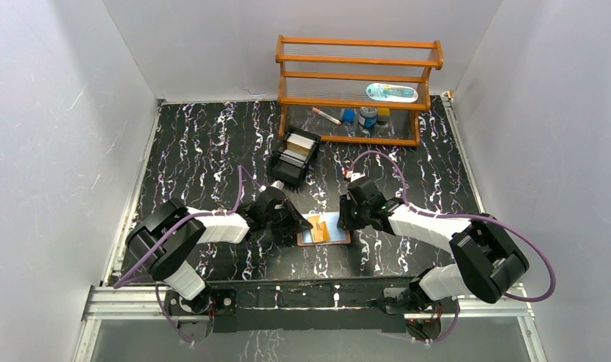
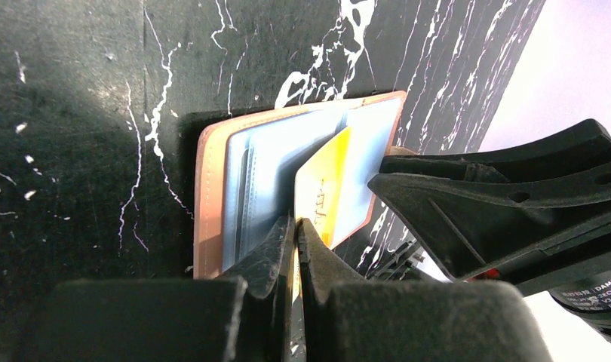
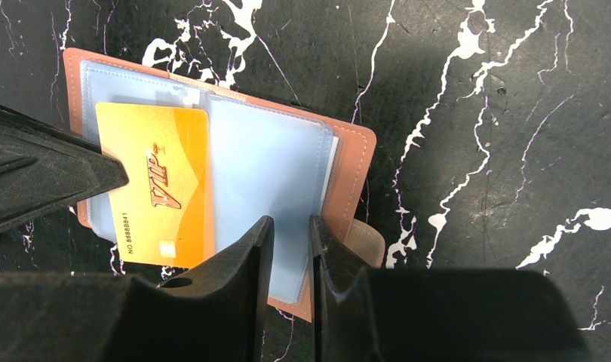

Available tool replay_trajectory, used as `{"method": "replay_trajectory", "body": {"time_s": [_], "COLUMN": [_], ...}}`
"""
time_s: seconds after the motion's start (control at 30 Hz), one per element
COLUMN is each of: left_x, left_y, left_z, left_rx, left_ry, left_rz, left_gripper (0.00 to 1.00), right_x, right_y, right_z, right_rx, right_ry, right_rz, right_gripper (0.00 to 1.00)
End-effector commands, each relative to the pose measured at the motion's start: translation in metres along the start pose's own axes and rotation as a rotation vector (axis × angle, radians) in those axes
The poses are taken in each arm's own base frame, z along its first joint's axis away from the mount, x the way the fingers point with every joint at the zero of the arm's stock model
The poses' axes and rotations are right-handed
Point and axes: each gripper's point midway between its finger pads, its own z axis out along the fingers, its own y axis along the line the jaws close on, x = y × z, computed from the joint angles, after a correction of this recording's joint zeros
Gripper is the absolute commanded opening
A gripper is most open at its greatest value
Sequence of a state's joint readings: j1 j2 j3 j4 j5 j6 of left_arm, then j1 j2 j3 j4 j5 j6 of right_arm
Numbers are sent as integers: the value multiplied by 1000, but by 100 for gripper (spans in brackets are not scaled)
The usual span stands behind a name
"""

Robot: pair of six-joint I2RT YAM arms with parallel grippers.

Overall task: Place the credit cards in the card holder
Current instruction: Insert the credit card into the card holder.

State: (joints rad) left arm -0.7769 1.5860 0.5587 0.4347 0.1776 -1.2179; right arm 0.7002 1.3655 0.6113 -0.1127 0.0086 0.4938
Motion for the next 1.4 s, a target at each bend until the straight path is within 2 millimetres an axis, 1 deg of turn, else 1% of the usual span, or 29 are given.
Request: {"method": "replay_trajectory", "body": {"time_s": [0.0,0.13,0.27,0.57,0.67,0.7,0.77,0.87,1.0,1.1,1.23,1.3,1.37], "left_x": [11,13,15,3,1,1,1,-1,-8,-8,-4,-1,3], "left_y": [21,21,15,9,7,5,3,4,-1,-4,0,-1,-7], "left_z": [-5,-2,6,19,22,23,25,20,12,10,12,14,17], "left_rx": [-94,-94,-64,-99,-101,-97,-102,-132,-136,-135,-158,-157,-149], "left_ry": [14,27,51,41,45,47,55,54,19,17,29,33,46], "left_rz": [4,6,43,170,187,192,204,227,244,245,254,263,284], "left_gripper": [0,0,0,0,0,2,8,17,29,31,33,33,33], "right_x": [14,14,13,11,5,2,-7,-19,-23,-16,-3,2,7], "right_y": [-7,-7,-5,-2,4,8,13,13,5,1,-3,-5,-6], "right_z": [1,2,2,0,-4,-6,-12,-20,-22,-17,-7,-4,-1], "right_rx": [23,19,15,0,-19,-31,-38,-23,8,6,8,11,2], "right_ry": [39,41,40,36,29,23,3,-32,-52,-35,2,8,17], "right_rz": [5,4,2,0,7,10,16,21,25,36,54,60,69], "right_gripper": [31,31,31,31,33,33,35,38,36,34,33,33,32]}}
